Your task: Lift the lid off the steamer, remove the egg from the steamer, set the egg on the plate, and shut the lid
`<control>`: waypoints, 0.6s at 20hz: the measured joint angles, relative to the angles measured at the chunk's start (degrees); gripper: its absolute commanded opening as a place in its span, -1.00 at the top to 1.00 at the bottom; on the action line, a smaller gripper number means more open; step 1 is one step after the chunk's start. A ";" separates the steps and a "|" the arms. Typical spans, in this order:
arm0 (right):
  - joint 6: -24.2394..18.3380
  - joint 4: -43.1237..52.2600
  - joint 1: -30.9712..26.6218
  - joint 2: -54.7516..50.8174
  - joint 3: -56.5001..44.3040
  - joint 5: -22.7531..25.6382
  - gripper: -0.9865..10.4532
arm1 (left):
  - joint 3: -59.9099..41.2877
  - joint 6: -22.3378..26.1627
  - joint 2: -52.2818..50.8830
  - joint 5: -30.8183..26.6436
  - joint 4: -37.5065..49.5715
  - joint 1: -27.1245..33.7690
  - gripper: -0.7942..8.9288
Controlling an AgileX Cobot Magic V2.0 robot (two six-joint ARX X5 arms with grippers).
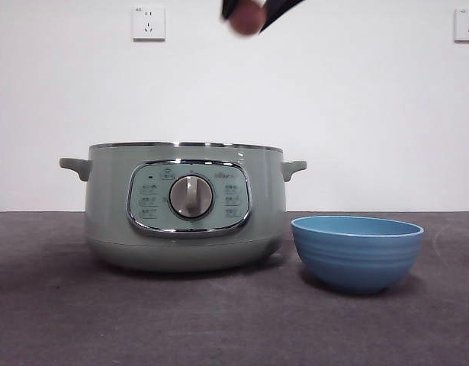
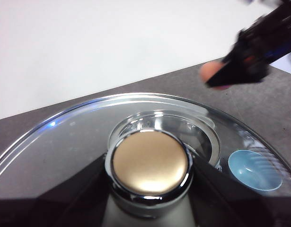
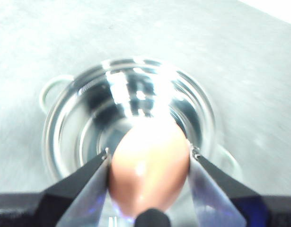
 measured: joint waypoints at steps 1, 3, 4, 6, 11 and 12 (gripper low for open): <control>-0.17 -2.23 -0.59 -1.97 0.00 0.26 0.86 | 0.00 0.00 0.00 0.02 0.00 0.00 0.85; -0.52 -6.21 -1.75 -4.96 0.00 0.94 0.86 | 0.00 0.00 0.00 0.02 -0.04 0.00 0.85; -0.77 -7.76 -2.62 -5.68 0.00 0.98 0.86 | 0.00 0.00 0.00 0.02 -0.15 0.00 0.85; -1.11 -9.33 -4.42 -6.14 -0.79 1.07 0.86 | 0.00 0.00 0.00 0.02 -0.96 0.00 0.85; -1.16 -7.45 -6.51 -7.19 -10.75 0.90 0.86 | 0.00 0.00 0.00 0.02 -1.77 0.00 0.85; -1.16 -5.88 -6.64 -7.32 -13.90 0.90 0.86 | 0.00 0.00 0.00 0.02 -1.77 0.00 0.85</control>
